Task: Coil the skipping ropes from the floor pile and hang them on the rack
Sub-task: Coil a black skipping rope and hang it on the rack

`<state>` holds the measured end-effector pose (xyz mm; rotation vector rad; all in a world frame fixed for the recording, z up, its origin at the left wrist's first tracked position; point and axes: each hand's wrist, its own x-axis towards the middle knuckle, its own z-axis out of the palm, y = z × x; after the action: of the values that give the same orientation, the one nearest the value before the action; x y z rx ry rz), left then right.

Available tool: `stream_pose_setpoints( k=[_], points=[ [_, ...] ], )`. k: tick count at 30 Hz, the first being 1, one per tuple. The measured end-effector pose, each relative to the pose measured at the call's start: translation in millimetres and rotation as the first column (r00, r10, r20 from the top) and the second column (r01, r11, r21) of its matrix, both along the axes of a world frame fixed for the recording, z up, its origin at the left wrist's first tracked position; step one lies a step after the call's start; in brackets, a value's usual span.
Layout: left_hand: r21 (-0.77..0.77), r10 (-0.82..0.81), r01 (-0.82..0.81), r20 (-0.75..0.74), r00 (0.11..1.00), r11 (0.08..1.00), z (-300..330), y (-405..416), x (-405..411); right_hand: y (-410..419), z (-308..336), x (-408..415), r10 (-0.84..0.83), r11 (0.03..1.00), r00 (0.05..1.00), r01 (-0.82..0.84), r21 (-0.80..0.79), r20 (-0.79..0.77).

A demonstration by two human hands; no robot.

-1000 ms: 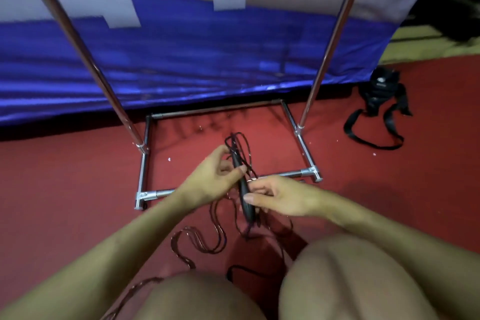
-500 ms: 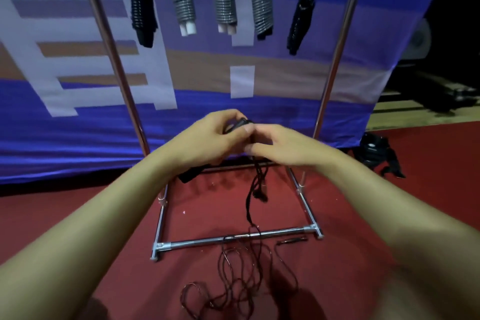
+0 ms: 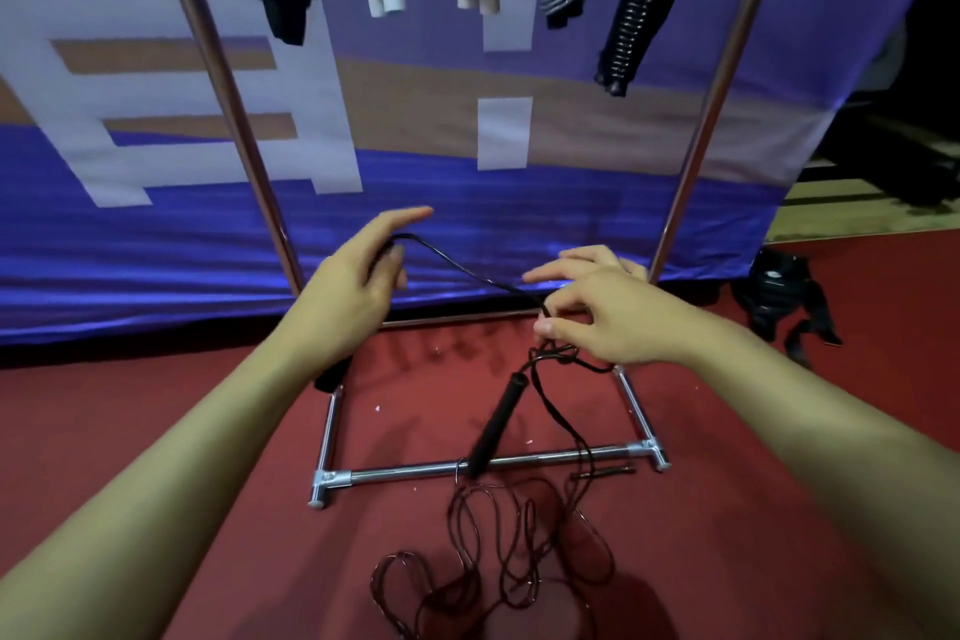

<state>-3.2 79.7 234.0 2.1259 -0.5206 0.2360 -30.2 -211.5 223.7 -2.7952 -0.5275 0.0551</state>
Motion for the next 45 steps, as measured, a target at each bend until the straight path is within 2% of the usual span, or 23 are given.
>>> stream_pose_setpoints(
  k=[3,5,9,11,13,17,20,24,28,31,34,37,39,41,43,45],
  points=[
    [0.091,-0.097,0.097,-0.001,0.995,0.991,1.3,-13.5,-7.6,0.7,-2.7,-3.3,0.086,0.964,0.994,-0.068,0.259,-0.06],
    [0.106,-0.2,0.2,-0.014,0.98,0.974,2.8,-27.4,-18.7,2.0,-5.5,-7.1,0.086,0.935,0.991,-0.046,0.353,-0.099],
    [-0.002,-0.267,0.272,-0.193,0.944,0.962,1.1,-51.4,-32.5,-1.4,-6.5,-5.1,0.039,0.842,0.996,0.008,0.54,-0.076],
    [0.002,-0.268,0.275,-0.217,0.939,0.961,-7.3,-57.4,-30.1,-5.3,-3.9,-7.1,0.051,0.757,0.992,0.038,0.652,-0.118],
    [0.064,-0.26,0.282,-0.234,0.937,0.957,-14.3,-62.5,-25.9,-7.3,-2.7,-13.1,0.059,0.694,0.985,0.078,0.715,-0.165],
    [0.062,-0.263,0.295,-0.306,0.915,0.954,-21.6,-73.5,-17.5,-11.6,-5.0,-20.1,0.045,0.611,0.964,0.181,0.771,-0.262],
    [0.146,-0.235,0.271,-0.224,0.946,0.951,-24.1,-78.4,-14.0,-12.1,-3.3,-24.8,-0.002,0.62,0.956,0.23,0.75,-0.292],
    [0.124,-0.303,0.348,-0.282,0.91,0.929,-25.4,-87.7,-17.1,-6.2,-4.4,-31.6,0.04,0.603,0.927,0.276,0.748,-0.374],
    [0.145,-0.304,0.352,-0.276,0.912,0.925,-16.5,-86.5,-15.8,-7.9,0.4,-32.8,0.028,0.68,0.929,0.254,0.688,-0.37],
    [0.165,-0.211,0.24,-0.174,0.962,0.957,-6.6,-77.6,-12.3,-12.1,-0.1,-31.7,-0.027,0.738,0.919,0.284,0.612,-0.394],
    [0.052,-0.162,0.174,-0.184,0.969,0.983,-0.7,-68.4,-9.7,-9.8,-3.5,-30.8,-0.041,0.717,0.881,0.354,0.6,-0.471],
    [0.026,-0.062,0.066,-0.118,0.991,0.998,3.8,-61.8,-5.6,-9.2,-5.6,-28.3,-0.082,0.748,0.864,0.383,0.543,-0.497],
    [0.008,0.073,-0.073,-0.131,0.989,0.997,7.0,-53.4,1.1,-11.7,-6.4,-27.7,-0.103,0.771,0.843,0.403,0.493,-0.528],
    [-0.028,0.14,-0.148,-0.204,0.969,0.989,8.9,-43.3,9.0,-11.7,-5.8,-29.0,-0.077,0.757,0.806,0.431,0.491,-0.587],
    [0.015,0.141,-0.142,-0.26,0.955,0.99,7.0,-36.5,12.7,-9.7,-5.4,-29.2,-0.081,0.771,0.825,0.407,0.489,-0.559],
    [0.104,0.128,-0.103,-0.279,0.952,0.989,4.0,-35.3,12.9,-9.2,-5.7,-26.5,-0.159,0.842,0.905,0.333,0.424,-0.395]
  ],
)
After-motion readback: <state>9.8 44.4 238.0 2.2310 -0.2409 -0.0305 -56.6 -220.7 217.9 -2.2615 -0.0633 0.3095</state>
